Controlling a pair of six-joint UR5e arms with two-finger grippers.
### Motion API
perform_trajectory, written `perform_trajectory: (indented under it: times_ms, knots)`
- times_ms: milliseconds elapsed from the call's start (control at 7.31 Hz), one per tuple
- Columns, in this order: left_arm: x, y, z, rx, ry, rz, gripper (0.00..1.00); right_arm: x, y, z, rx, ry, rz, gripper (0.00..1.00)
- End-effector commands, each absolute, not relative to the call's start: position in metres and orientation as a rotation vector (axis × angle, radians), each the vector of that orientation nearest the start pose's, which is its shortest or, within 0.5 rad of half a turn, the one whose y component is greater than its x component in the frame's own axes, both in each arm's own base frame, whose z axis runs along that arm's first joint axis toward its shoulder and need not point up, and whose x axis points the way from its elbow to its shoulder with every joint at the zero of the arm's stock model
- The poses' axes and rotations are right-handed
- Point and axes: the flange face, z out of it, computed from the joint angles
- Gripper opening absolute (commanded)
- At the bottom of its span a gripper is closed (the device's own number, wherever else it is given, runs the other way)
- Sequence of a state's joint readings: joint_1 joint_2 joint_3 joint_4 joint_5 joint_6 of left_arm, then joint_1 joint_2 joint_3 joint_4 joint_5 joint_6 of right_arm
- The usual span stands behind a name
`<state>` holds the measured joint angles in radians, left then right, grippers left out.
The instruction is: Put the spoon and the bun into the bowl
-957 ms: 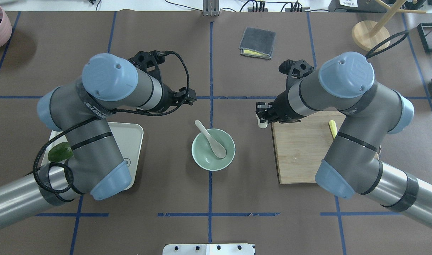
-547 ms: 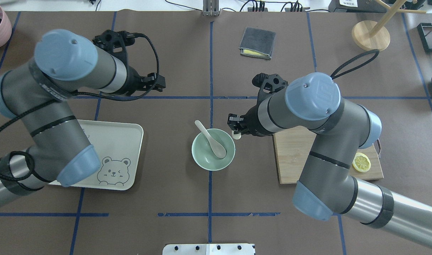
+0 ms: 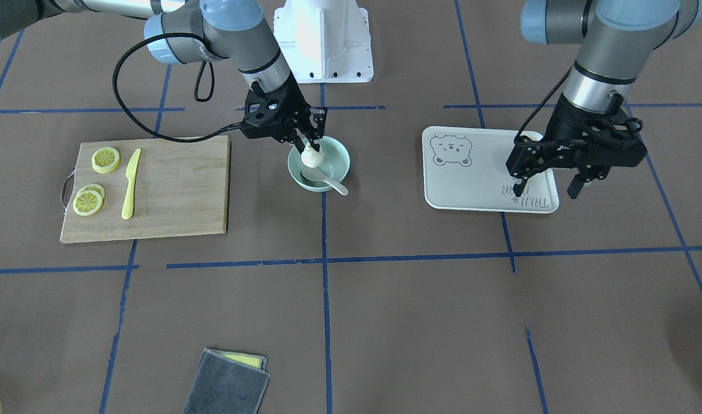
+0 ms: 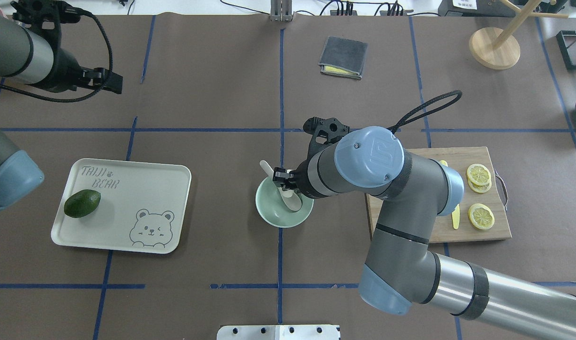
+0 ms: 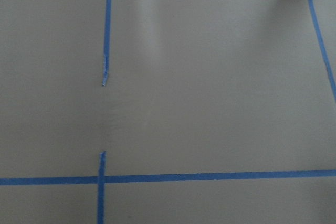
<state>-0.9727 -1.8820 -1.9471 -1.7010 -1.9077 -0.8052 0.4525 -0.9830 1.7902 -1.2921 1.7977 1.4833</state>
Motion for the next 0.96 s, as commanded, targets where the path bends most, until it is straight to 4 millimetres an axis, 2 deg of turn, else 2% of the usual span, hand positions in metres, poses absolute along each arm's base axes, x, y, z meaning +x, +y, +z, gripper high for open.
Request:
perform_trajectory:
  times_ms: [0, 547, 684, 821]
  knots:
    - [0.185, -0.543, 0.337, 0.463, 0.683, 0.002, 1.00, -0.528, -0.379, 0.184, 0.086, -1.107, 0.217, 0.99]
    - [0.144, -0.562, 0.368, 0.451, 0.653, 0.070, 1.00, -0.527, -0.381, 0.182, 0.087, -1.110, 0.221, 0.99]
    - [0.125, -0.571, 0.382, 0.437, 0.652, 0.097, 1.00, -0.527, -0.380, 0.182, 0.087, -1.110, 0.219, 0.99]
    - [0.099, -0.568, 0.415, 0.404, 0.650, 0.134, 1.00, -0.527, -0.380, 0.182, 0.087, -1.110, 0.219, 0.99]
